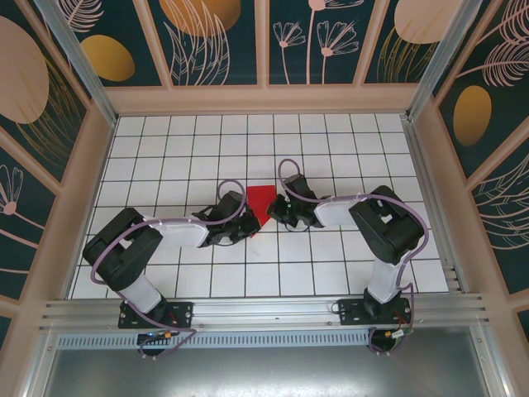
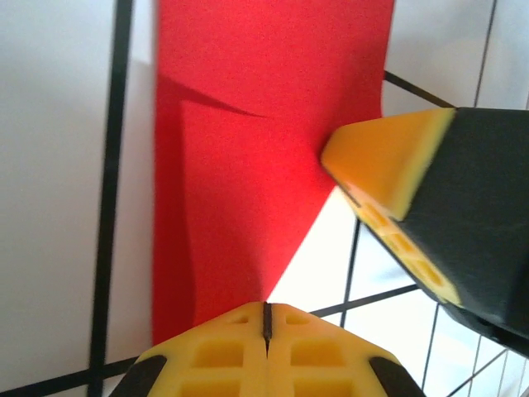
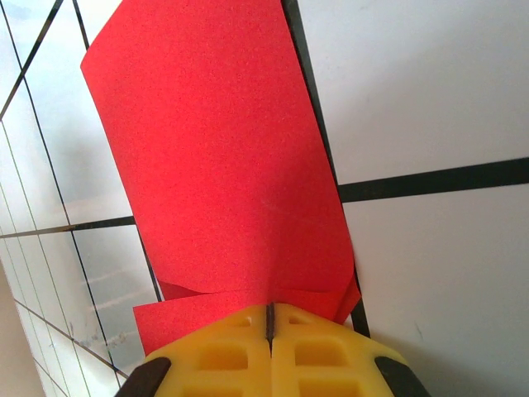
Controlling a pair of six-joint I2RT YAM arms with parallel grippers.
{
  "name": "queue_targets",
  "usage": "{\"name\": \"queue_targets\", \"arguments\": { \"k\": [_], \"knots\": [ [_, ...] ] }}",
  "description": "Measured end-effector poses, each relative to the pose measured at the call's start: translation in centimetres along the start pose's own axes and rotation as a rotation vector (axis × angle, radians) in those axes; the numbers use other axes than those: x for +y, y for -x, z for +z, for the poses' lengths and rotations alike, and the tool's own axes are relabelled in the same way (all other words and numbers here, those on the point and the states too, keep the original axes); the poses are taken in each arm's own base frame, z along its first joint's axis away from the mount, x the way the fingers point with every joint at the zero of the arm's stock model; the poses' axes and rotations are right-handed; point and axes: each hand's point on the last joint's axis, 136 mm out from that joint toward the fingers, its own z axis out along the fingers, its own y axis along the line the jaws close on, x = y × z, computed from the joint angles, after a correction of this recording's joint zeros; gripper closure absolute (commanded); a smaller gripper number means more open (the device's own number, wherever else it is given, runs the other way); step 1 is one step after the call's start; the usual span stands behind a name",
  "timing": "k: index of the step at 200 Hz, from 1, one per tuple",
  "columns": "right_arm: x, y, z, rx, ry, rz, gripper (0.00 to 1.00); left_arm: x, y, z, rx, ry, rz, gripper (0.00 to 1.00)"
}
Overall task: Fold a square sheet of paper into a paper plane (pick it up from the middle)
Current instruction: Third fold the triangle at the center of the table.
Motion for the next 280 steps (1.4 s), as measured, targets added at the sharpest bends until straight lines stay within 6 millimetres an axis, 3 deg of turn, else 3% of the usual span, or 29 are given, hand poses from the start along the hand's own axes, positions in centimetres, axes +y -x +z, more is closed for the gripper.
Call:
{"name": "queue_targets", "arguments": {
  "k": [154, 195, 233, 280],
  "knots": [
    [0.0, 0.0, 0.0, 0.000, 0.000, -0.006, 1.00, 1.1, -0.2, 0.5, -0.013, 0.007, -0.037, 0.98],
    [0.1, 0.2, -1.0, 0.001, -0.013, -0.072, 1.00, 1.2, -0.1, 0.5, -0.020, 0.006, -0.036, 1.00],
    [2.3, 1.3, -2.8, -0.035, 0.058, -0.135, 1.00, 1.2, -0.2, 0.5, -0.015, 0.003, -0.027, 1.00],
    [3.6, -1.1, -2.3, 0.020, 0.094, -0.186, 1.00, 1.3, -0.3, 0.5, -0.014, 0.002, 0.008, 1.00]
  ]
}}
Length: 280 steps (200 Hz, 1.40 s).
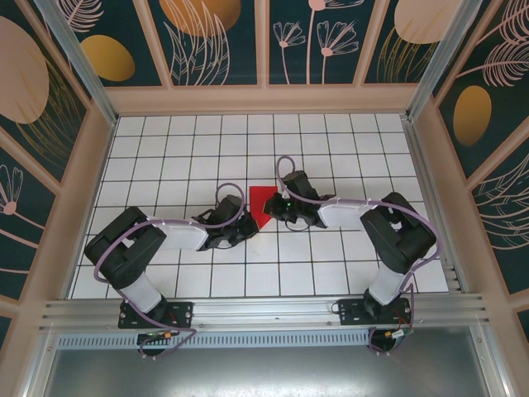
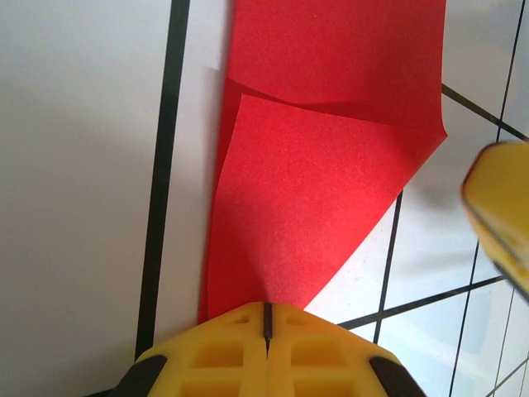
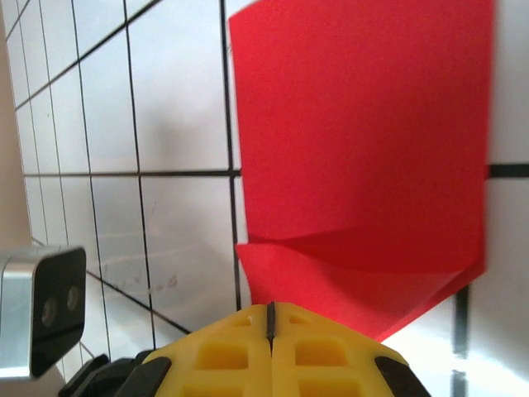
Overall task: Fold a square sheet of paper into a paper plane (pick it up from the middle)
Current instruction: Third fold the triangle at the center of the table.
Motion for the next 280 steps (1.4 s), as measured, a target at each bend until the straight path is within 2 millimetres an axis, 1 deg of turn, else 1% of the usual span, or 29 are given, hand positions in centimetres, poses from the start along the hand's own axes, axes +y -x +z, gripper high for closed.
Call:
{"name": "queue_targets", "arguments": {
  "k": [16, 45, 80, 110, 137, 182, 193, 202, 213, 225, 237, 246, 256, 271, 280],
  "knots": [
    [0.2, -0.9, 0.5, 0.026, 0.004, -0.017, 1.00, 0.0, 0.0, 0.0, 0.002, -0.002, 0.010, 1.00],
    [-0.7, -2.0, 1.5, 0.061, -0.019, -0.020, 1.00, 0.0, 0.0, 0.0, 0.001, -0.003, 0.014, 1.00],
    [-1.7, -2.4, 2.0, 0.077, -0.045, -0.012, 1.00, 0.0, 0.0, 0.0, 0.000, -0.005, 0.014, 1.00],
    [-2.4, -2.1, 2.0, 0.075, -0.059, -0.016, 1.00, 0.0, -0.1, 0.0, 0.001, -0.005, 0.014, 1.00],
    [-3.5, -0.6, 1.5, 0.053, -0.073, -0.022, 1.00, 0.1, -0.1, 0.0, 0.002, -0.003, 0.013, 1.00],
    [-6.7, 4.1, -0.2, -0.021, -0.139, -0.007, 1.00, 0.1, -0.1, 0.0, 0.000, -0.007, 0.015, 1.00],
    [-7.3, 5.0, -0.8, -0.046, -0.161, -0.002, 1.00, 0.1, -0.1, 0.0, -0.001, -0.007, 0.020, 1.00],
    [-7.6, 5.4, -1.3, -0.059, -0.175, 0.002, 1.00, 0.1, -0.1, 0.0, -0.001, -0.006, 0.028, 1.00],
    [-7.0, 5.6, -1.9, -0.073, -0.168, -0.005, 1.00, 0.0, -0.1, 0.0, -0.001, -0.007, 0.042, 1.00],
    [-5.5, 5.8, -2.5, -0.090, -0.142, -0.027, 1.00, 0.0, 0.0, -0.1, 0.000, -0.003, 0.060, 1.00],
    [-3.7, 5.5, -2.8, -0.100, -0.108, -0.057, 1.00, 0.0, 0.0, -0.1, 0.001, 0.006, 0.083, 1.00],
    [-2.5, 5.0, -2.7, -0.095, -0.084, -0.077, 1.00, 0.1, 0.1, -0.1, 0.000, 0.015, 0.104, 1.00],
    [-1.3, 3.8, -2.1, -0.075, -0.058, -0.099, 1.00, 0.1, 0.1, -0.1, 0.003, 0.024, 0.130, 1.00],
    [-0.3, 2.1, -1.2, -0.033, -0.037, -0.111, 1.00, 0.1, 0.2, -0.2, 0.007, 0.037, 0.169, 1.00],
    [0.0, 1.3, -0.6, -0.012, -0.028, -0.113, 1.00, 0.1, 0.3, -0.2, 0.010, 0.048, 0.189, 1.00]
  ]
}}
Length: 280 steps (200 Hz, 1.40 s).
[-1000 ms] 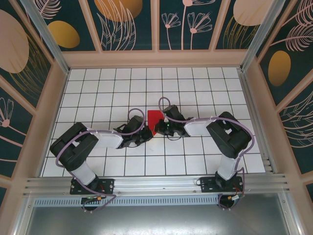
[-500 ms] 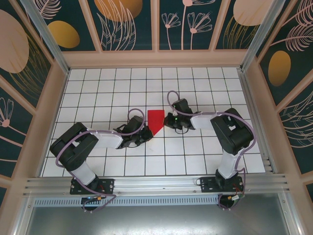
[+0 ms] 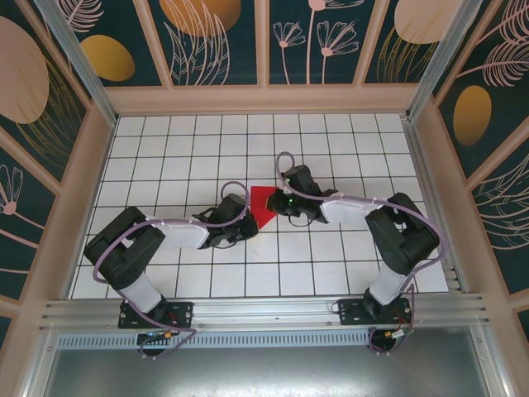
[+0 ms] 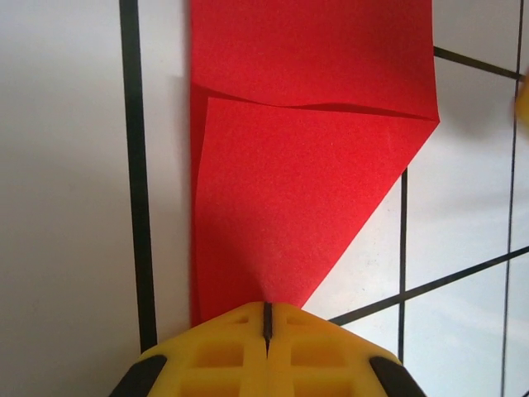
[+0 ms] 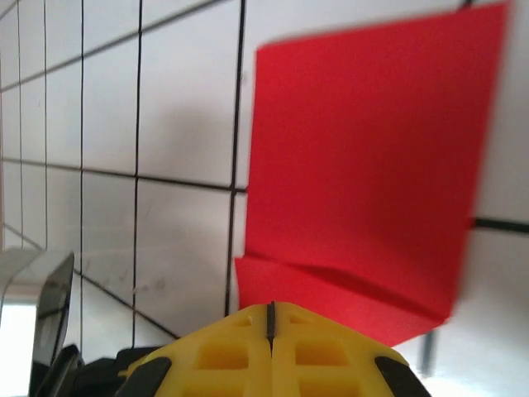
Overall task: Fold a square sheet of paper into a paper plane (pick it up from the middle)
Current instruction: Third fold the triangle at the center of the table.
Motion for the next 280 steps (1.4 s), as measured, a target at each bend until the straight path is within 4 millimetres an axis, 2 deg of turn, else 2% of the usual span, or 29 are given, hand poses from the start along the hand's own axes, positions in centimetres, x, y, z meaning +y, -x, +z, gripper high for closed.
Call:
{"name": "queue_targets", "arguments": {
  "k": [34, 71, 109, 144, 159, 174, 191, 211, 226, 251, 280],
  "knots": [
    [-1.4, -1.7, 2.0, 0.063, -0.026, 0.054, 1.00, 0.2, 0.1, -0.1, 0.008, 0.012, 0.028, 1.00],
    [-2.6, -1.9, 2.5, 0.074, -0.046, 0.089, 1.00, 0.2, 0.1, -0.1, 0.012, 0.008, 0.026, 1.00],
    [-5.6, 0.5, 1.4, 0.029, -0.085, 0.134, 1.00, 0.2, 0.1, -0.1, 0.015, 0.007, 0.025, 1.00],
    [-7.3, 2.3, -0.2, -0.033, -0.147, 0.139, 1.00, 0.1, 0.1, 0.0, 0.021, -0.003, 0.022, 1.00],
    [-6.8, 3.1, -1.0, -0.067, -0.149, 0.131, 1.00, 0.1, 0.1, 0.1, 0.022, -0.004, 0.022, 1.00],
    [-5.0, 3.0, -1.4, -0.078, -0.117, 0.105, 1.00, 0.0, 0.1, 0.1, 0.022, -0.004, 0.022, 1.00],
    [-2.7, 1.9, -0.8, -0.062, -0.067, 0.069, 1.00, 0.0, 0.1, 0.1, 0.024, -0.005, 0.022, 1.00],
    [-1.2, 0.2, 0.2, -0.018, -0.030, 0.055, 1.00, 0.0, 0.1, 0.1, 0.024, -0.006, 0.022, 1.00],
    [-1.3, -0.5, 0.9, 0.006, -0.030, 0.057, 1.00, 0.0, 0.1, 0.1, 0.024, -0.006, 0.022, 1.00],
    [-2.6, -1.5, 2.1, 0.039, -0.062, 0.086, 1.00, 0.0, 0.1, 0.1, 0.027, -0.008, 0.022, 1.00],
    [-3.2, -1.8, 2.4, 0.048, -0.075, 0.092, 1.00, -0.2, 0.1, 0.0, 0.028, -0.008, 0.022, 1.00]
  ]
}}
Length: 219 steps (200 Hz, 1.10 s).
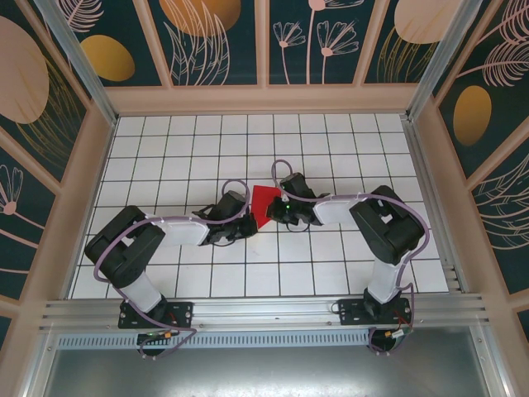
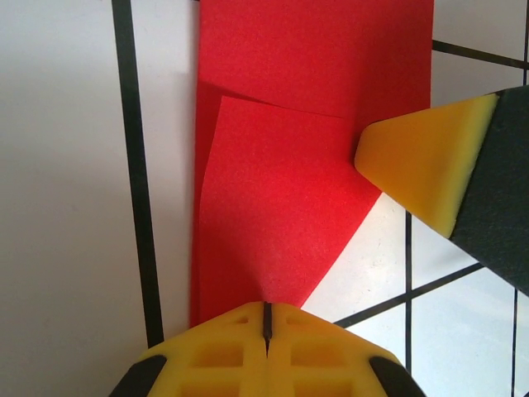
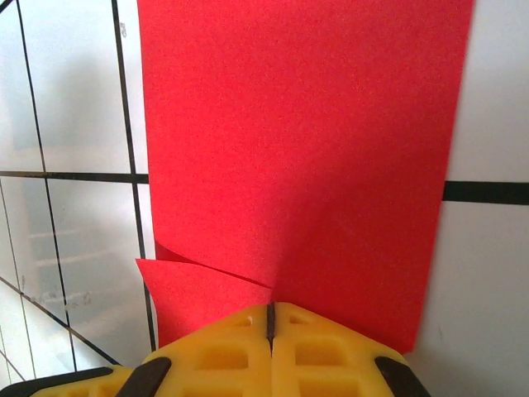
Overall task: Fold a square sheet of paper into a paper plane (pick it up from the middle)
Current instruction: Third fold the triangle at the center of the table.
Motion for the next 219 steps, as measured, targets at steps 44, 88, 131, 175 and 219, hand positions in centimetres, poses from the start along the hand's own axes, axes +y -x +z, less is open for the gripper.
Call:
{"name": "queue_targets", "arguments": {
  "k": [44, 88, 131, 175, 219],
  "knots": [
    [0.0, 0.0, 0.0, -0.001, -0.002, 0.000, 1.00, -2.0, 0.9, -1.0, -0.006, -0.046, 0.004, 0.98],
    [-0.1, 0.0, 0.0, -0.002, -0.003, 0.000, 1.00, -3.2, 1.7, -1.4, -0.022, -0.076, -0.005, 1.00],
    [-0.1, 0.0, 0.1, -0.002, -0.005, 0.000, 1.00, -2.4, 1.4, 0.5, 0.015, -0.040, -0.020, 1.00],
    [-0.2, 0.0, 0.1, -0.002, -0.006, 0.000, 1.00, -1.5, 0.8, 1.5, 0.042, -0.020, -0.029, 1.00],
    [-0.2, 0.1, 0.2, 0.006, -0.020, 0.006, 1.00, -1.3, 0.6, 1.5, 0.037, -0.038, -0.027, 1.00]
  ]
}}
